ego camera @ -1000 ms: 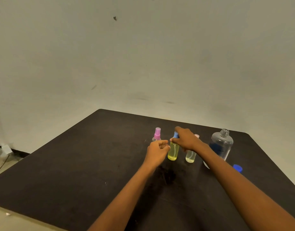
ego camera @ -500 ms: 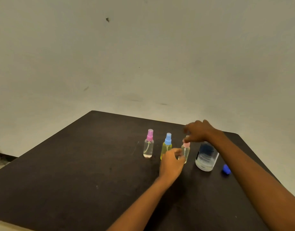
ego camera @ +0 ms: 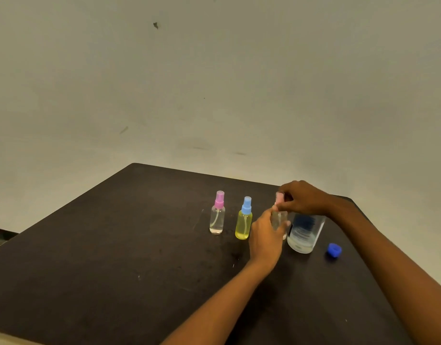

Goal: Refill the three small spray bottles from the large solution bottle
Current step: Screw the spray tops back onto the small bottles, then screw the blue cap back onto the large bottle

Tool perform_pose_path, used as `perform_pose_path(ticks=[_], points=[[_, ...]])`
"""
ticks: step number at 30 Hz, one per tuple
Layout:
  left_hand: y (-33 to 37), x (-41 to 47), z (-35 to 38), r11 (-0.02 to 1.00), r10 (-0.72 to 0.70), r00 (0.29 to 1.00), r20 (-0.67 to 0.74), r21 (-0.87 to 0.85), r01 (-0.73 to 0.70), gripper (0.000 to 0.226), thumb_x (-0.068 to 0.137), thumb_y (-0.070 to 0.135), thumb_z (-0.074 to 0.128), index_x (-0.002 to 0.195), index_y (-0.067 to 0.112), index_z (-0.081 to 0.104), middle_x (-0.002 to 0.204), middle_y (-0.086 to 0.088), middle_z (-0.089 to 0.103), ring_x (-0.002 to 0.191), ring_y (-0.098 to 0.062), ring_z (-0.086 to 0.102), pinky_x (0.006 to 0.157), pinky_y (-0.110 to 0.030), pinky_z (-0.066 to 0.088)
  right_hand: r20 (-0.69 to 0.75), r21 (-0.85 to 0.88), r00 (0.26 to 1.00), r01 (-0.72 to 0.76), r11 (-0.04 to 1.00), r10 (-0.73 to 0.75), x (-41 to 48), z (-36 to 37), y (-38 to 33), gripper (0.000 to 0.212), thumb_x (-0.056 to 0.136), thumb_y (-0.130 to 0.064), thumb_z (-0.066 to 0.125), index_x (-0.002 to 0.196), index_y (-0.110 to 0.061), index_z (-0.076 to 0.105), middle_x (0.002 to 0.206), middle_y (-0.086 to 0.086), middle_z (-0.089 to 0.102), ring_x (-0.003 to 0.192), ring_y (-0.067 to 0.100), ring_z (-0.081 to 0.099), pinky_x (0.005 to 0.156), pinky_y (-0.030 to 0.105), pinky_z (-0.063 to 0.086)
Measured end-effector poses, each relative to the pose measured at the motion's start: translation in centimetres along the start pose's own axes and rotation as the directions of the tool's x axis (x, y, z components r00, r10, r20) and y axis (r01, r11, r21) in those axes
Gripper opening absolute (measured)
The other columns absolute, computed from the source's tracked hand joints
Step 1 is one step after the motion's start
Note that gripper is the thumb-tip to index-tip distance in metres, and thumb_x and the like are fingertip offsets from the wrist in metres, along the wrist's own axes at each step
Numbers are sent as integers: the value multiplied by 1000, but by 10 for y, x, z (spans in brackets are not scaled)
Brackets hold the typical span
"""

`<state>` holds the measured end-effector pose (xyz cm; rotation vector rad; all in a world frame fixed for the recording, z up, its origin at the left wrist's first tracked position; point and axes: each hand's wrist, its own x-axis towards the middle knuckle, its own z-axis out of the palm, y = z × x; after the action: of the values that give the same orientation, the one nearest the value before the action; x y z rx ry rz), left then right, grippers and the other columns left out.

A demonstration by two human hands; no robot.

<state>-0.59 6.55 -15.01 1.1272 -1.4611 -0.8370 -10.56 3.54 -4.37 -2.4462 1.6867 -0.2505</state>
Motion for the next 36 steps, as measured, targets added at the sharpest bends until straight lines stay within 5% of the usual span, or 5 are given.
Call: perform_pose_path(ticks=[4,9,14,27,36], points=[[1,2,-5,999,46,999,-11,6,-46,21,89,22,62,107,13,62,78,14,56,65,3,51,59,-7,43,-242,168,968,-20,986,61,-9,24,5,22,86,-27,61,77,-9,53,68,-3,50,62,10,44,59,21,34],[-2,-2,-5,999,27,1000,-7,45,-27,16,92,19,56,105,11,62,88,-2,67,76,-9,60,70,-28,53,-442,198,888,-44,979,129,-10,57,3,24,87,-29,58,76,-12,46,62,-8,46,57,6,42,53,21,32],[-4,2,-13,996,29,999,31,84,-31,21,89,13,61,110,9,61,92,-4,66,71,-2,54,63,-11,44,-448,191,879,-87,978,166,-3,64,1,21,89,-31,55,82,-13,46,68,-5,49,63,12,48,58,26,36],[-21,0,-63,969,-209,978,13,-134,209,21,85,9,64,106,10,65,105,-7,69,98,-17,65,93,-35,53,-311,360,838,-333,871,449,19,94,-9,32,93,-32,48,111,-7,47,113,17,58,101,30,57,83,38,45],[-12,-5,-59,971,-193,977,89,-123,203,13,87,9,59,97,13,66,99,-7,71,90,-16,66,64,-13,46,-374,345,796,-358,868,477,0,79,-21,52,89,-43,51,125,-7,43,114,16,59,102,30,57,81,40,47]])
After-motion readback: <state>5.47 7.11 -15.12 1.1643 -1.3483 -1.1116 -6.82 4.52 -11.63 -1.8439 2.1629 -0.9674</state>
